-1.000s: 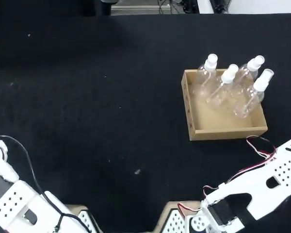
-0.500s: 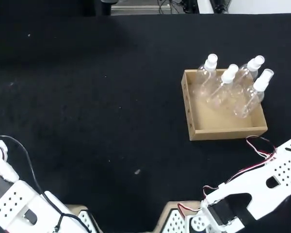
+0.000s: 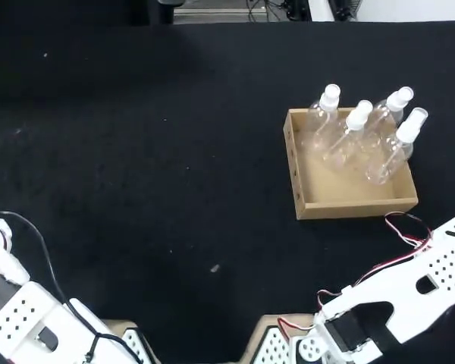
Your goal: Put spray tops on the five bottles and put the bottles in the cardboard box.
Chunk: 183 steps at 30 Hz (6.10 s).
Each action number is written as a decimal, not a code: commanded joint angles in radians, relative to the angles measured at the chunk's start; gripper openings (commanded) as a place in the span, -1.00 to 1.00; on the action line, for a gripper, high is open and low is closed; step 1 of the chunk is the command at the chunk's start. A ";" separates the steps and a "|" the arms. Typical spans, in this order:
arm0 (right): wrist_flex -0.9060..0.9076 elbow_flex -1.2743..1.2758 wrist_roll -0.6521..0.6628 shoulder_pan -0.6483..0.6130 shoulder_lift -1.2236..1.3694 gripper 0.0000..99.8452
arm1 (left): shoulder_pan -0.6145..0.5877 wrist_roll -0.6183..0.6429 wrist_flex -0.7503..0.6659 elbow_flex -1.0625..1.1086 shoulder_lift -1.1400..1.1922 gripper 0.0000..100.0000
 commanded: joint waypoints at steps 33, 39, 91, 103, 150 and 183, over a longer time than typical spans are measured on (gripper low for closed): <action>-0.029 0.136 0.006 -0.041 -0.237 -0.58 | 0.008 0.011 -0.003 -0.036 -0.014 -0.44; -0.029 0.197 0.002 -0.034 -0.309 -0.59 | 0.008 0.011 -0.003 -0.038 -0.014 -0.44; 0.825 0.639 0.095 -0.061 -1.093 -0.34 | 0.008 0.011 -0.003 -0.033 -0.014 -0.44; 0.824 0.435 0.100 -0.032 -0.871 -0.33 | 0.008 0.009 -0.003 -0.033 -0.014 -0.44; 0.598 0.344 0.092 -0.025 -0.667 -0.34 | 0.008 0.009 -0.003 -0.033 -0.014 -0.44; 1.320 0.484 -0.081 0.026 -1.383 -0.98 | 0.008 0.009 -0.003 -0.033 -0.014 -0.44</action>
